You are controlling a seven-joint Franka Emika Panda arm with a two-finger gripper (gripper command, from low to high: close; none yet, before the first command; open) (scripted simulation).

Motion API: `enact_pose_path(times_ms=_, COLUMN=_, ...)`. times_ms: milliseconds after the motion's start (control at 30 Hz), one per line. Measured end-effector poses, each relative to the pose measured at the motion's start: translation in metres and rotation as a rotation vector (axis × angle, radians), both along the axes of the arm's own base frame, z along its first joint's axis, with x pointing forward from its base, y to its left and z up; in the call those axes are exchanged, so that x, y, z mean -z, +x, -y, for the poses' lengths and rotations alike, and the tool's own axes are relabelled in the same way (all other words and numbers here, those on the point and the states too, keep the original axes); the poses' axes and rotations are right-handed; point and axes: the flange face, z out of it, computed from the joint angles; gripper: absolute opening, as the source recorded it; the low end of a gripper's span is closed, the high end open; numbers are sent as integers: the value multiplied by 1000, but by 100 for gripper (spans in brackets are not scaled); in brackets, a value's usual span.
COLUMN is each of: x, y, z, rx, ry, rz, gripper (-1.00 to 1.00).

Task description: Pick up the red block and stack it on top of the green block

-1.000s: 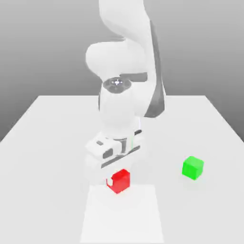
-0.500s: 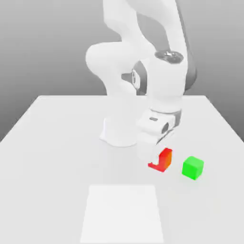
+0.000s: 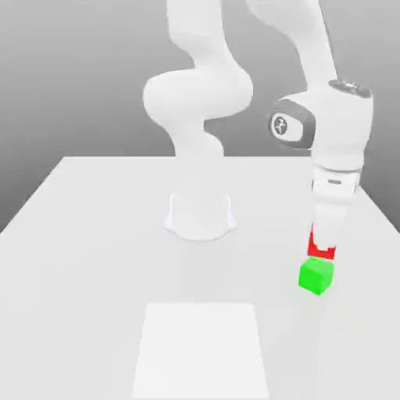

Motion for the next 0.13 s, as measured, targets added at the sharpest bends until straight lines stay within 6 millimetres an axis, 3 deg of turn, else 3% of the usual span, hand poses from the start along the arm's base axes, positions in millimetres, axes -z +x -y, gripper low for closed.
enact_pose_path(times_ms=33, x=8, y=-2, z=0, rx=-5, ry=0, rz=-1, gripper=100)
enact_pose_path(times_ms=133, x=8, y=0, z=2, rx=5, ry=0, rz=-1, gripper=100)
